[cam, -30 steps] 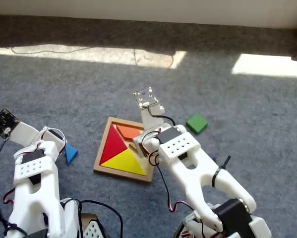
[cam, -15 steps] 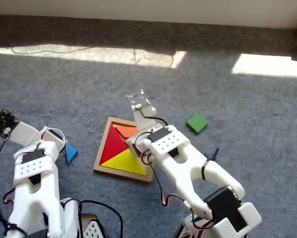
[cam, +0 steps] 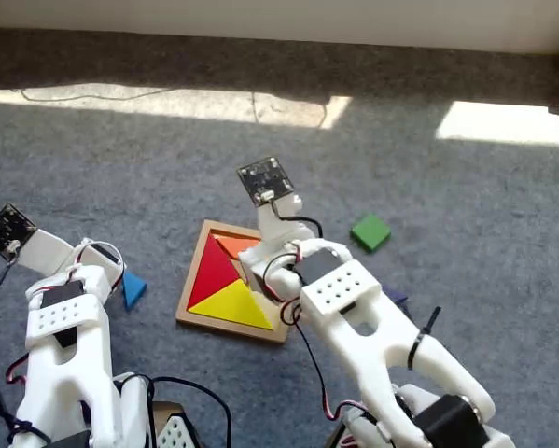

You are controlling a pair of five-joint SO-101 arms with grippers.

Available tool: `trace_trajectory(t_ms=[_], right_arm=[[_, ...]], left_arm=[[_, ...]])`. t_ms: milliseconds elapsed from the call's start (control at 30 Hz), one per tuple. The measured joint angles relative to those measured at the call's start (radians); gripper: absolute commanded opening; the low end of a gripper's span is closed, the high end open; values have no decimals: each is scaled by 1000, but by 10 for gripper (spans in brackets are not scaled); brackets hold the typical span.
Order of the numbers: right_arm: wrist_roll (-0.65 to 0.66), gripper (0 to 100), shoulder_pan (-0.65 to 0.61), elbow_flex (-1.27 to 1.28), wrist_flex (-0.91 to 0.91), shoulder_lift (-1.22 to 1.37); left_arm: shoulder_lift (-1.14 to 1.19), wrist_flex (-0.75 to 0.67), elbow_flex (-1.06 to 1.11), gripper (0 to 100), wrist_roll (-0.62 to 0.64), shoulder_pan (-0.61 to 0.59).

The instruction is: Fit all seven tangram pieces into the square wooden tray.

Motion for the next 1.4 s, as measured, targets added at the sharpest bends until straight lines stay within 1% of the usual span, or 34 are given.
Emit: trace_trajectory(t_ms=[133, 233, 333, 500, 733, 833, 900, 1033, 1233, 1300, 1400], right_arm=[[0, 5, 11, 54, -5, -20], [0, 5, 11, 86, -61, -18], [0, 5, 11, 87, -118, 38], [0, 5, 11, 89, -135, 166], [0, 5, 11, 89, -227, 184], [0, 5, 32, 89, -233, 173], [0, 5, 64, 89, -201, 127], [0, 11, 143, 89, -64, -6], [0, 148, 278, 89, 78, -133], [0, 172, 327, 89, 92, -137], [12, 182, 385, 81, 100, -120]], left_arm=[[0, 0, 0, 105, 0, 0], [0, 0, 0, 105, 0, 0], [0, 0, 0, 105, 0, 0], [0, 0, 0, 105, 0, 0], [0, 0, 0, 105, 0, 0], [0, 0, 0, 105, 0, 0], [0, 0, 0, 105, 0, 0], [0, 0, 0, 105, 0, 0], [0, 0, 0, 105, 0, 0], [0, 0, 0, 105, 0, 0], [0, 0, 0, 105, 0, 0]])
